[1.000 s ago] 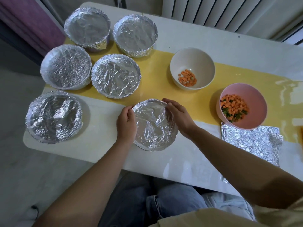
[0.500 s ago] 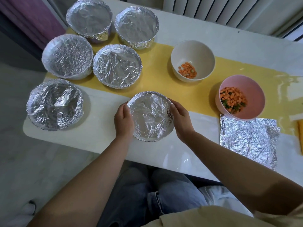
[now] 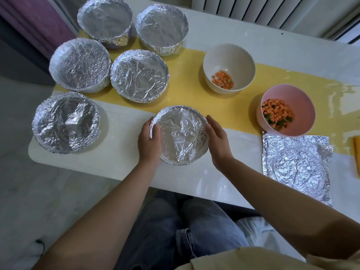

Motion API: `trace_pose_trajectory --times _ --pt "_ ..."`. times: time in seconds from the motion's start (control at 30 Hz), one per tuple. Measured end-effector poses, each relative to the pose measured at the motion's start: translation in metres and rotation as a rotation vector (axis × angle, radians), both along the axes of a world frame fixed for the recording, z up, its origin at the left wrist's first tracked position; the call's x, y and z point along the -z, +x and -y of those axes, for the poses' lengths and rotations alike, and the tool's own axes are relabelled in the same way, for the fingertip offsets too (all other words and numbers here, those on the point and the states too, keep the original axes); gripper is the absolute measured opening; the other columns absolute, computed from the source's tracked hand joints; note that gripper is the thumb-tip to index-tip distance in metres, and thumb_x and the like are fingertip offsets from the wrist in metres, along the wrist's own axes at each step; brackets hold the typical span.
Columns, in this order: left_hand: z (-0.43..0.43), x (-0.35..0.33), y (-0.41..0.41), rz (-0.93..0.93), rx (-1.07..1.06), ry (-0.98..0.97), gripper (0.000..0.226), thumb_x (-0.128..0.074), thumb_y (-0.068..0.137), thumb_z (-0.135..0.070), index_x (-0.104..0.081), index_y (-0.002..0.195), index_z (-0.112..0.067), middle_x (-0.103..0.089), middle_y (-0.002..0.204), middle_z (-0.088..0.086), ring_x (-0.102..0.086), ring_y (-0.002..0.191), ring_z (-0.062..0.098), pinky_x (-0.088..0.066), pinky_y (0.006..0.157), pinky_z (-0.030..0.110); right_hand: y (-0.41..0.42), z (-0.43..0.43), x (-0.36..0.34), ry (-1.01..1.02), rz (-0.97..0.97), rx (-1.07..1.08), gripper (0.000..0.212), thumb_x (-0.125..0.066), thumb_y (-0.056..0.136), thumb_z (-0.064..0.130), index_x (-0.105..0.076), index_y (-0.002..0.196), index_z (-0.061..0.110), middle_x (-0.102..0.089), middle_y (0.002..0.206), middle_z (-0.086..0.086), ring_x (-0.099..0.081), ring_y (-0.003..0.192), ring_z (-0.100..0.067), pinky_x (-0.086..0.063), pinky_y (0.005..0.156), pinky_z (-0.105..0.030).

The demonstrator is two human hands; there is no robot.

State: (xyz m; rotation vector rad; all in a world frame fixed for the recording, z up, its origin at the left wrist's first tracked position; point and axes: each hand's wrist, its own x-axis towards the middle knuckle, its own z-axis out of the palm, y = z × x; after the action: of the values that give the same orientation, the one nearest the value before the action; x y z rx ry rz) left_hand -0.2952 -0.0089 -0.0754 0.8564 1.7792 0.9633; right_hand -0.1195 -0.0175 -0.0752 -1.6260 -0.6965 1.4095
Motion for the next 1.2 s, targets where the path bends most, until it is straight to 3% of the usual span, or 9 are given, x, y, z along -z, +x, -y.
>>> trace_pose_trajectory --times 0.1,0.3,0.4,0.47,0.6,0.73,0.9,1.0,1.2 --pt "0.002 -0.001 0.003 -0.049 -0.005 -0.016 0.019 -0.036 0.089 -0.024 -0.047 0.074 -0.021 -0.045 0.063 0.003 -0.039 0.063 0.028 -0.037 0.065 0.038 -0.008 0.003 0.0 0.042 0.008 0.003 0.032 -0.045 0.103 0.019 -0.059 0.131 0.019 -0.065 0.124 0.004 -0.059 0.116 -0.013 -0.047 0.102 -0.034" --pt "0.007 -0.006 0.008 -0.011 -0.111 -0.051 0.027 -0.035 0.098 -0.009 -0.043 0.072 -0.016 -0.038 0.064 -0.004 -0.035 0.059 0.014 -0.032 0.065 0.031 -0.013 -0.009 0.001 0.014 0.013 0.022 0.03 -0.043 0.101 0.012 -0.064 0.122 0.016 -0.068 0.118 -0.003 -0.061 0.113 -0.02 -0.048 0.102 -0.041" --pt "0.009 -0.005 0.005 0.062 -0.132 -0.072 0.022 -0.037 0.096 -0.013 -0.05 0.084 -0.001 -0.043 0.068 0.014 -0.037 0.061 0.015 -0.033 0.069 0.032 -0.005 -0.013 -0.002 -0.006 0.009 -0.062 0.031 -0.045 0.101 0.014 -0.062 0.127 0.016 -0.066 0.123 -0.002 -0.06 0.116 -0.019 -0.046 0.104 -0.042" --pt "0.011 -0.004 0.002 0.084 -0.128 -0.1 0.025 -0.038 0.095 -0.017 -0.05 0.099 0.005 -0.049 0.096 0.034 -0.038 0.065 0.02 -0.034 0.071 0.034 -0.002 -0.012 -0.003 -0.028 0.025 -0.076 0.037 -0.047 0.101 0.019 -0.053 0.137 0.015 -0.056 0.137 -0.001 -0.053 0.125 -0.017 -0.04 0.11 -0.042" --pt "0.014 -0.005 0.0 0.067 -0.12 -0.096 0.027 -0.038 0.097 -0.015 -0.052 0.104 0.006 -0.052 0.102 0.031 -0.039 0.075 0.022 -0.034 0.071 0.031 0.003 0.0 -0.009 -0.026 0.171 -0.067 0.046 -0.051 0.1 0.026 -0.044 0.144 0.013 -0.048 0.145 0.002 -0.045 0.131 -0.012 -0.035 0.113 -0.033" --pt "0.017 -0.006 -0.001 0.052 -0.143 -0.082 0.025 -0.038 0.095 -0.011 -0.054 0.104 0.006 -0.054 0.1 0.03 -0.04 0.073 0.02 -0.034 0.071 0.03 0.005 0.012 -0.012 -0.022 0.303 -0.116 0.043 -0.053 0.095 0.036 -0.057 0.133 0.017 -0.062 0.119 0.009 -0.057 0.111 -0.011 -0.044 0.099 -0.029" --pt "0.019 -0.006 -0.003 -0.037 -0.115 -0.094 0.025 -0.04 0.091 -0.01 -0.058 0.102 0.002 -0.06 0.099 0.026 -0.049 0.08 0.039 -0.042 0.07 0.041 0.01 0.016 -0.016 -0.033 0.277 -0.097 0.017 -0.057 0.093 0.024 -0.071 0.084 0.026 -0.073 0.085 -0.001 -0.07 0.086 -0.02 -0.059 0.08 -0.037" --pt "0.024 -0.007 -0.005 -0.056 -0.089 -0.112 0.021 -0.04 0.092 -0.01 -0.047 0.072 -0.008 -0.046 0.067 0.008 -0.036 0.064 0.023 -0.03 0.065 0.033 0.011 0.016 -0.018 -0.042 0.227 -0.154 0.018 -0.059 0.093 0.014 -0.073 0.083 0.016 -0.071 0.077 -0.003 -0.069 0.079 -0.018 -0.059 0.074 -0.028" --pt "0.029 -0.011 -0.016 -0.025 -0.133 -0.13 0.021 -0.039 0.093 -0.01 -0.04 0.072 -0.009 -0.032 0.064 0.005 -0.024 0.06 0.018 -0.02 0.055 0.032 -0.001 0.011 -0.015 -0.064 0.232 -0.208 0.016 -0.06 0.085 0.001 -0.074 0.083 0.01 -0.069 0.073 -0.006 -0.066 0.074 -0.018 -0.059 0.083 -0.034"
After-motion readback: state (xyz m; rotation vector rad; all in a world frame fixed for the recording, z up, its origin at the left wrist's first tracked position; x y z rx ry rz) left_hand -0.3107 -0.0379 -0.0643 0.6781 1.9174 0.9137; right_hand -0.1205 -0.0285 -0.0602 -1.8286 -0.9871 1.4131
